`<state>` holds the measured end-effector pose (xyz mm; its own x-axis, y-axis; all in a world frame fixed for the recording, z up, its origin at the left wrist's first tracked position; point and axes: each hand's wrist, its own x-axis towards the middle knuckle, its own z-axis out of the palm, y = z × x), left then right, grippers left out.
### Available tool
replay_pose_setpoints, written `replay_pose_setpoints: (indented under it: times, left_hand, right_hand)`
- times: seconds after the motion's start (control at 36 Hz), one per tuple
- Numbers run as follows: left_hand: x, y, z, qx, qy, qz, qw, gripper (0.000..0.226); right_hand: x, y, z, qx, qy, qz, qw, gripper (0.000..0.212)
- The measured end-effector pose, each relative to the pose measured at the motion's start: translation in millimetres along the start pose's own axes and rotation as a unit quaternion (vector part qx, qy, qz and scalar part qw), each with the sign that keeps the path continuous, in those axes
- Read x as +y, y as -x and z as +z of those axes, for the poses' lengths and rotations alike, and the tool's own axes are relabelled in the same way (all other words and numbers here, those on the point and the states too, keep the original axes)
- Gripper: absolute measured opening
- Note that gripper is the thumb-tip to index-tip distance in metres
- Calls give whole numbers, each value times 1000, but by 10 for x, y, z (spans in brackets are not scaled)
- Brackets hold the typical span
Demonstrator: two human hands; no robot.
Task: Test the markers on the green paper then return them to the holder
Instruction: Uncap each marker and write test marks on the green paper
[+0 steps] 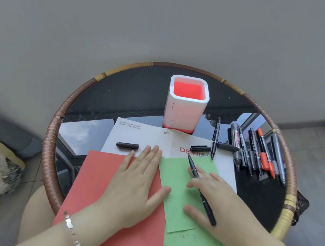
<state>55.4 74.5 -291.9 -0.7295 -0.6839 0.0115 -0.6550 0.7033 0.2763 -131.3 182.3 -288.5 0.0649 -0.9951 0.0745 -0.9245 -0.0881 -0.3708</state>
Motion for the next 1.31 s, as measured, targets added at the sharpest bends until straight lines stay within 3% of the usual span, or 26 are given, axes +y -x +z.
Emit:
replay_pose_setpoints:
  times: [0.17,0.33,0.47,0.53,0.64,0.69,0.78,0.92,1.0,1.14,1.31]
  left_hand:
    - [4,6,7,-8,-11,-7,1000,86]
    - [72,26,-91,-15,-1,1,1000,85]
    - [160,66,-158,-30,-15,82,996,68]
    - [176,78,-110,-15,-16,89,996,55]
    - [160,80,-2,9,6,84,996,53]
    - [146,82,25,18,18,84,996,53]
    - [131,85,55,25,41,87,995,52]
    - [135,64,73,37,64,89,993,51]
    - [136,63,72,35,74,90,993,49]
    - [118,72,88,21,90,80,993,46]
    - [126,84,75,20,90,60,994,47]
  right_hand:
    - [-99,157,50,67,80,22,994,41]
    - [-125,220,72,68,95,41,992,43]
    - [-43,192,25,37,67,36,996,43]
    - [7,176,-8,19,47,23,998,43]
    - [30,133,-116,50,-59,17,997,41]
    - [-32,106,-192,100,-182,54,977,48]
    - [-91,-1,-243,188,-339,97,917,56]
    - [-233,-306,-249,256,-474,147,829,59]
    - [-346,-490,-230,269,-518,184,791,48]
    - [-352,-715,-58,275,-520,241,772,36]
    - [-344,-724,31,269,-532,224,771,27]
